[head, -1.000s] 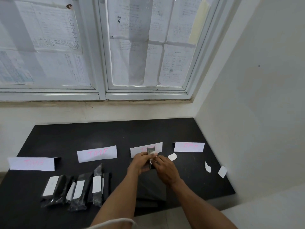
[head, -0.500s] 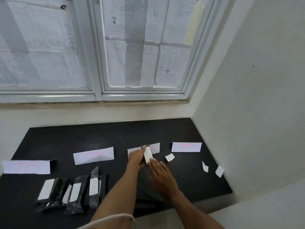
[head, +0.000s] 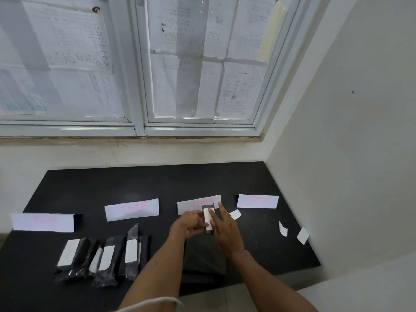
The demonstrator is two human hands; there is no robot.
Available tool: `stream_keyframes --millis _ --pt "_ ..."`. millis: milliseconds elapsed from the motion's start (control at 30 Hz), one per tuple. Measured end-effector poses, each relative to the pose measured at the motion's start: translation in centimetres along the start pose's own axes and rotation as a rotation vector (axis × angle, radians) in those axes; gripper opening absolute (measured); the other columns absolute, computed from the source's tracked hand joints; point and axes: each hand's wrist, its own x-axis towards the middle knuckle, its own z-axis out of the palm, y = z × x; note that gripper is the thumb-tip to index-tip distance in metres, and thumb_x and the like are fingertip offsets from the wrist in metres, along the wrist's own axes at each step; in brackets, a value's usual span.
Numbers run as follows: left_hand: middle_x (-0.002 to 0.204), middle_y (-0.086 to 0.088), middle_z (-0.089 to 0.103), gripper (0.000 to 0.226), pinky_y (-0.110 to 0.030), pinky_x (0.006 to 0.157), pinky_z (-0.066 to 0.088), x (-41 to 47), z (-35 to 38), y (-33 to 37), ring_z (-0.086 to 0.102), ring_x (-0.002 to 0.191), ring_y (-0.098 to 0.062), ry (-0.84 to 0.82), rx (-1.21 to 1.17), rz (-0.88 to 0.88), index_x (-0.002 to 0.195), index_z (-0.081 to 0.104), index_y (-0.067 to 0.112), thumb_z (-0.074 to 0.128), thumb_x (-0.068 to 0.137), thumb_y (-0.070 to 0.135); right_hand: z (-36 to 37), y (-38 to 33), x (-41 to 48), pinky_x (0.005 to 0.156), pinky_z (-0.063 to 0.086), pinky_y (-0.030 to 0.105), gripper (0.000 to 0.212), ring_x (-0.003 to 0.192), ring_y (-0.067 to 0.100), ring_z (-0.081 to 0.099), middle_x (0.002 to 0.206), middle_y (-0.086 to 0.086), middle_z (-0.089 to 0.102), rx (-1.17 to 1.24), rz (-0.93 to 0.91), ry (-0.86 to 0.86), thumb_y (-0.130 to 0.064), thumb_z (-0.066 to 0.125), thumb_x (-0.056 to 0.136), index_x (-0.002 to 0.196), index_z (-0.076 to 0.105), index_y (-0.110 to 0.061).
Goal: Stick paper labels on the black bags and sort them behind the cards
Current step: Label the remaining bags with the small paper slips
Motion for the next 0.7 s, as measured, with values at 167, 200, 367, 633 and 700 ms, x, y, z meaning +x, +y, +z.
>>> stream_keyframes --millis 167,200,367,633,700 --pt "0.102 -0.011 0.064 0.040 -0.033 0.074 0.053 -2.0 -0.7 0.3 0.061 0.093 -0.024 -0.090 -0.129 -0.031 0.107 0.062 0.013 0.035 0.090 -0.010 -0.4 -1.0 0.0 0.109 0.037 0.040 0.052 0.140 0.024 0.032 0.159 0.002 0.014 0.165 0.033 -0.060 -0.052 0.020 0.098 0.147 0.025 -0.038" --pt "0.102 -0.011 0.064 0.040 -0.033 0.072 0.052 -2.3 -1.1 0.2 0.061 0.092 -0.024 -0.086 -0.156 -0.051 0.109 0.062 0.013 0.034 0.089 -0.007 -0.4 -1.4 0.0 0.109 0.036 0.041 0.050 0.141 0.024 0.028 0.160 0.002 0.012 0.191 0.034 -0.090 -0.048 0.025 0.099 0.148 0.021 -0.040" --pt "0.112 -0.017 0.064 0.042 -0.037 0.078 0.051 -2.3 -2.4 0.0 0.060 0.098 -0.028 0.003 -0.251 -0.085 0.122 0.057 0.003 0.046 0.083 0.009 0.0 -2.0 0.1 0.113 0.029 0.050 0.054 0.146 0.017 0.015 0.160 -0.003 0.012 0.258 0.050 -0.112 -0.058 0.022 0.096 0.146 0.004 -0.051" --pt "0.096 -0.014 0.068 0.047 -0.036 0.078 0.056 -0.9 -2.7 -1.1 0.065 0.083 -0.024 0.246 -0.221 0.014 0.111 0.063 -0.003 0.068 0.086 0.037 0.3 -4.2 0.2 0.117 0.020 0.034 0.072 0.145 0.000 0.004 0.159 -0.012 0.011 0.224 0.015 -0.120 -0.070 0.017 0.088 0.151 0.009 -0.035" --pt "0.089 -0.013 0.068 0.050 -0.030 0.065 0.056 -1.0 -2.8 -1.2 0.066 0.078 -0.023 0.326 -0.160 0.015 0.101 0.063 -0.003 0.072 0.082 0.043 0.5 -4.9 0.0 0.115 0.017 0.027 0.072 0.144 -0.001 0.005 0.159 -0.011 0.012 0.257 -0.003 -0.139 -0.066 0.025 0.090 0.151 0.010 -0.032"
